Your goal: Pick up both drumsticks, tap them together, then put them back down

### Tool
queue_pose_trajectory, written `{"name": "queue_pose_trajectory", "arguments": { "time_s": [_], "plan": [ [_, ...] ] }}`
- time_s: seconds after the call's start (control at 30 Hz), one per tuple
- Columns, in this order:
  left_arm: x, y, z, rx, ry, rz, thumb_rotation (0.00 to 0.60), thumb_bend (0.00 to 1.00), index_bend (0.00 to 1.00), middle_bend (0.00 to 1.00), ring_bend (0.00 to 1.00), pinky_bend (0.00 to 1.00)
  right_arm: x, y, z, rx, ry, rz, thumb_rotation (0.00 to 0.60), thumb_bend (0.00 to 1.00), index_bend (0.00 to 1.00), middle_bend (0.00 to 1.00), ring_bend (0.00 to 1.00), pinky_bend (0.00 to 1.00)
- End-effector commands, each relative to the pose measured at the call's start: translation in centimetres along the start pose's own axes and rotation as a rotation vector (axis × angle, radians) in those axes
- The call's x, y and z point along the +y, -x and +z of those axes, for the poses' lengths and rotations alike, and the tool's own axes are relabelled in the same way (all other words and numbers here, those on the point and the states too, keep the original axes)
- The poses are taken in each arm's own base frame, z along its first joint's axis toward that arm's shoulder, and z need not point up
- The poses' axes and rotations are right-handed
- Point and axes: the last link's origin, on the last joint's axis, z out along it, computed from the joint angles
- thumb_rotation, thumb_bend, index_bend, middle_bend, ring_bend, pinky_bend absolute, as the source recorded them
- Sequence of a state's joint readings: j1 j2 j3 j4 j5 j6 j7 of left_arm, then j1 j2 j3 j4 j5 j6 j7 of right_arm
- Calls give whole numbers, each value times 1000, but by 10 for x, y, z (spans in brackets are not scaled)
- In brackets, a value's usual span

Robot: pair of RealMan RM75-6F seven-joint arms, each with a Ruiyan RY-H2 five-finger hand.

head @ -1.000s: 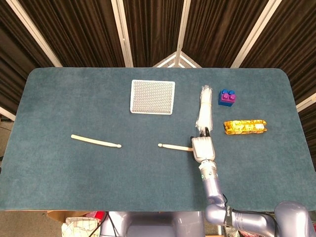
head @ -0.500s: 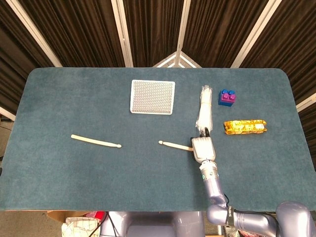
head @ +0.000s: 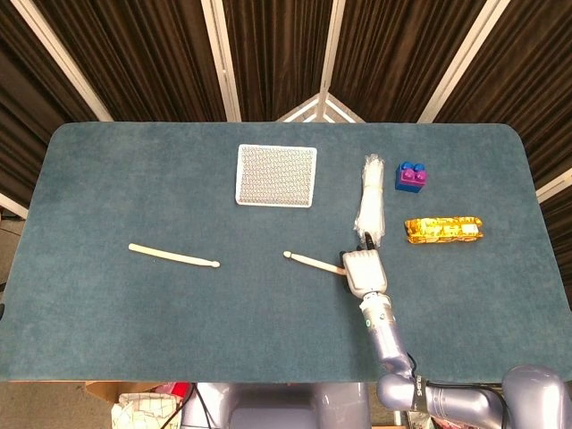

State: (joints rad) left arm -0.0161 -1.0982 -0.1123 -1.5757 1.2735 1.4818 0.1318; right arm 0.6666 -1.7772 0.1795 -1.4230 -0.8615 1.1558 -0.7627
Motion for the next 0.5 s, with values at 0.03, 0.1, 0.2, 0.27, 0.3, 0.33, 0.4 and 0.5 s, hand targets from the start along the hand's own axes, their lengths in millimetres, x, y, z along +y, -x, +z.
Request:
{"name": "queue_pose_trajectory", "arguments": {
  "time_s": [0.03,0.1,0.2,0.27,0.3,0.33,0.4,0.5],
  "plan": [
    [0,0,0,0,0,-1,600,415,16,0,0,0,-1,-1,-3,8,-23,2,600,489,604,628,355,0],
    [0,-1,0,2,0,-2,600,415,15,0,0,0,-1,-2,-5,18,-37,6,600,501,613,631,358,0],
    [-1,-1,0,1,-1,-3,600,415,16,0,0,0,-2,-3,-8,29,-55,16,600,501,622,631,360,0],
    [-1,0,0,1,-1,-2,600,415,16,0,0,0,-3,-5,-10,38,-68,21,600,501,624,631,361,0],
    [0,0,0,1,-1,-2,600,415,16,0,0,0,-3,-6,-11,42,-73,23,600,501,625,631,361,0],
    [0,0,0,1,0,-1,600,415,16,0,0,0,-3,-6,-12,46,-77,25,600,501,625,631,362,0],
    [0,0,0,1,1,-1,600,415,16,0,0,0,-3,-9,-14,56,-88,33,600,501,625,632,365,0],
    [1,0,0,2,3,2,600,415,16,0,0,0,-1,-17,-18,84,-108,66,600,501,625,632,369,0]
  ]
}}
